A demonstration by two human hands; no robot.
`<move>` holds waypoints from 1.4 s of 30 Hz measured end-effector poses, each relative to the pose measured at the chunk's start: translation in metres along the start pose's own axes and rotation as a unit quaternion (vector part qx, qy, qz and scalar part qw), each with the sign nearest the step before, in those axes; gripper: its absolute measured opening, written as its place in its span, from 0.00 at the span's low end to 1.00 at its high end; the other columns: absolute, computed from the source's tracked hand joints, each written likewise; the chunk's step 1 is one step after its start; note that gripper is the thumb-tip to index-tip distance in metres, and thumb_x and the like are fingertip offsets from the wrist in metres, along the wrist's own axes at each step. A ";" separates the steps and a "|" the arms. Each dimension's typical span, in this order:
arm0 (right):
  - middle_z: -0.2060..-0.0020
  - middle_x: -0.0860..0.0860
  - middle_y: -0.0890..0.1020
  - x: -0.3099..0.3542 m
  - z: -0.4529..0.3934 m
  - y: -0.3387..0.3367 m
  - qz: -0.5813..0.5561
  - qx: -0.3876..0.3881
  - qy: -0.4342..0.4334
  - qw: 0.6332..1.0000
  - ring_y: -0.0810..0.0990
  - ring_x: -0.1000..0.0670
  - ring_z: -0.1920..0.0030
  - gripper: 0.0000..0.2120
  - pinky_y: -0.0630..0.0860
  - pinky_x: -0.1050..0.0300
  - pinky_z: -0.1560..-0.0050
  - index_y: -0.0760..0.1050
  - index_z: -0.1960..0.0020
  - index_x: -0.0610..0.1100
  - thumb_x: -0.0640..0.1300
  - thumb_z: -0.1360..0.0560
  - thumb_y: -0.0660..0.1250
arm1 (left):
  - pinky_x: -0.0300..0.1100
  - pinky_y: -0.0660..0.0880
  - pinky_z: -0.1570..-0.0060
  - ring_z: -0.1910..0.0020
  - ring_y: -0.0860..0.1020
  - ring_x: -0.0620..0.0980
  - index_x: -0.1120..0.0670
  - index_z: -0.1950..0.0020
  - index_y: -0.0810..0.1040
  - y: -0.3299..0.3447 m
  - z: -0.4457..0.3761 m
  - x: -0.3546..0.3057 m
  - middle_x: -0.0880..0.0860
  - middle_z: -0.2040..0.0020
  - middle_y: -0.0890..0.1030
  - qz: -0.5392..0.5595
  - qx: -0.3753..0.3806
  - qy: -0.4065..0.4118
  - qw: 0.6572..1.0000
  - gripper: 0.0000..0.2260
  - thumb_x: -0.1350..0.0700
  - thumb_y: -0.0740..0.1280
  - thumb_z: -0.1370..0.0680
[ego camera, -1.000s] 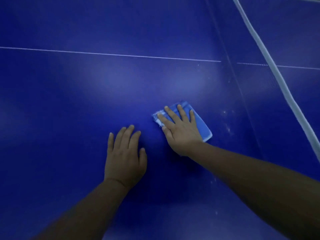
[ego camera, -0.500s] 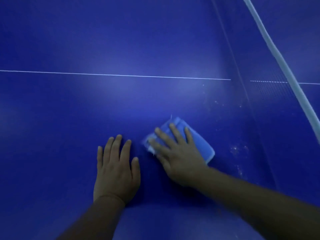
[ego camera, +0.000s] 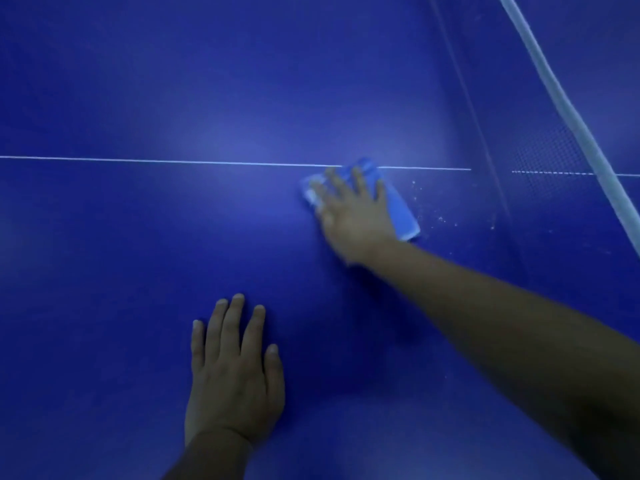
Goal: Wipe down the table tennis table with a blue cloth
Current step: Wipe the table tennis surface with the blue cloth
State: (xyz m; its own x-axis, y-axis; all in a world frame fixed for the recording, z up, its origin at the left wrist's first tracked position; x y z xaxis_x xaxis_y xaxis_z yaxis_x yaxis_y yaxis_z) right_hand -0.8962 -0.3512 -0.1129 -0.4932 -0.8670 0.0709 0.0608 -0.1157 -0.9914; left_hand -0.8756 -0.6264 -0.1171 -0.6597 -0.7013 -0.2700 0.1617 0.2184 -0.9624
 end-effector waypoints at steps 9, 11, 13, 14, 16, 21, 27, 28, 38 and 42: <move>0.20 0.54 0.55 0.061 -0.005 0.015 -0.073 -0.038 0.016 0.997 0.46 0.40 0.21 0.29 0.34 0.33 0.28 0.56 0.21 0.55 0.52 0.22 0.48 | 0.61 0.52 0.26 0.25 0.62 0.60 0.61 0.31 0.75 0.002 -0.001 0.001 0.61 0.26 0.68 0.012 -0.011 0.005 1.000 0.27 0.48 0.55 0.24; 0.20 0.55 0.53 0.056 -0.051 0.005 -0.063 -0.016 0.026 0.998 0.44 0.39 0.21 0.27 0.38 0.31 0.27 0.53 0.20 0.56 0.53 0.20 0.49 | 0.59 0.50 0.26 0.25 0.62 0.60 0.61 0.31 0.74 0.002 -0.001 0.001 0.61 0.26 0.68 0.010 -0.010 0.006 1.000 0.26 0.48 0.55 0.24; 0.19 0.55 0.50 0.029 -0.079 -0.001 -0.051 -0.001 0.081 0.995 0.43 0.39 0.21 0.28 0.39 0.29 0.27 0.50 0.20 0.58 0.54 0.19 0.48 | 0.58 0.50 0.25 0.25 0.62 0.60 0.60 0.31 0.74 0.002 -0.001 0.000 0.61 0.26 0.68 0.014 -0.010 0.006 1.000 0.26 0.48 0.55 0.24; 0.19 0.54 0.49 0.009 -0.079 -0.002 -0.050 -0.001 0.128 0.990 0.42 0.38 0.21 0.28 0.39 0.29 0.27 0.49 0.20 0.58 0.55 0.19 0.48 | 0.58 0.49 0.25 0.25 0.61 0.60 0.60 0.31 0.74 0.001 -0.001 0.000 0.60 0.26 0.67 0.016 -0.007 0.003 1.000 0.26 0.48 0.54 0.23; 0.19 0.54 0.49 -0.036 -0.041 -0.001 -0.066 -0.027 0.245 0.967 0.42 0.38 0.21 0.29 0.39 0.28 0.27 0.49 0.20 0.58 0.54 0.20 0.47 | 0.59 0.49 0.25 0.24 0.60 0.59 0.60 0.30 0.74 -0.001 -0.001 0.000 0.60 0.25 0.67 0.022 0.004 -0.001 1.000 0.27 0.48 0.54 0.23; 0.19 0.53 0.48 -0.048 0.044 0.013 -0.072 -0.055 0.376 0.922 0.42 0.36 0.21 0.31 0.38 0.26 0.29 0.48 0.20 0.57 0.53 0.23 0.44 | 0.64 0.52 0.26 0.23 0.59 0.59 0.60 0.30 0.74 -0.001 -0.002 -0.001 0.61 0.25 0.67 0.025 0.018 -0.007 1.000 0.27 0.47 0.53 0.23; 0.19 0.54 0.47 0.026 -0.029 0.005 -0.075 -0.014 0.175 0.982 0.39 0.38 0.21 0.29 0.35 0.29 0.28 0.47 0.19 0.56 0.52 0.20 0.47 | 0.59 0.48 0.25 0.24 0.58 0.60 0.60 0.29 0.72 0.000 -0.001 0.000 0.60 0.25 0.65 0.010 0.013 -0.001 1.000 0.27 0.47 0.53 0.22; 0.19 0.54 0.48 0.023 -0.015 0.008 -0.068 -0.015 0.155 0.985 0.40 0.39 0.21 0.29 0.36 0.29 0.27 0.47 0.20 0.57 0.52 0.20 0.48 | 0.58 0.47 0.25 0.24 0.58 0.60 0.60 0.29 0.72 0.000 -0.001 0.001 0.60 0.25 0.65 0.009 0.015 0.002 1.000 0.27 0.47 0.53 0.22; 0.19 0.53 0.49 -0.001 0.038 0.013 -0.069 -0.028 0.222 0.972 0.42 0.38 0.21 0.29 0.37 0.30 0.28 0.48 0.20 0.57 0.53 0.20 0.48 | 0.64 0.50 0.25 0.23 0.57 0.60 0.60 0.28 0.71 -0.003 -0.002 -0.002 0.62 0.24 0.64 0.022 0.043 -0.013 0.999 0.29 0.46 0.52 0.23; 0.19 0.54 0.50 -0.030 -0.069 -0.004 -0.086 -0.017 0.226 0.970 0.43 0.38 0.21 0.27 0.39 0.29 0.27 0.51 0.20 0.56 0.53 0.19 0.47 | 0.65 0.51 0.25 0.23 0.58 0.60 0.61 0.28 0.71 -0.001 -0.002 -0.001 0.61 0.24 0.64 0.012 0.044 -0.014 0.999 0.29 0.46 0.52 0.23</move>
State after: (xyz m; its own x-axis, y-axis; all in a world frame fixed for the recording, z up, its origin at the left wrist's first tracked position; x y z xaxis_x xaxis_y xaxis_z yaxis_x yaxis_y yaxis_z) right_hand -0.9411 -0.2912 -0.1187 -0.8245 -0.5336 0.1886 -0.0813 -0.2180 -0.9725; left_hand -0.8766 -0.6244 -0.1158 -0.6337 -0.7159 -0.2933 0.2419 0.1767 -0.9541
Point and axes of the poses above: each hand's wrist, its own z-axis away from the middle knuckle, its own y-axis out of the palm, x = y × z, the point moved 1 cm from there along -z, towards the middle knuckle
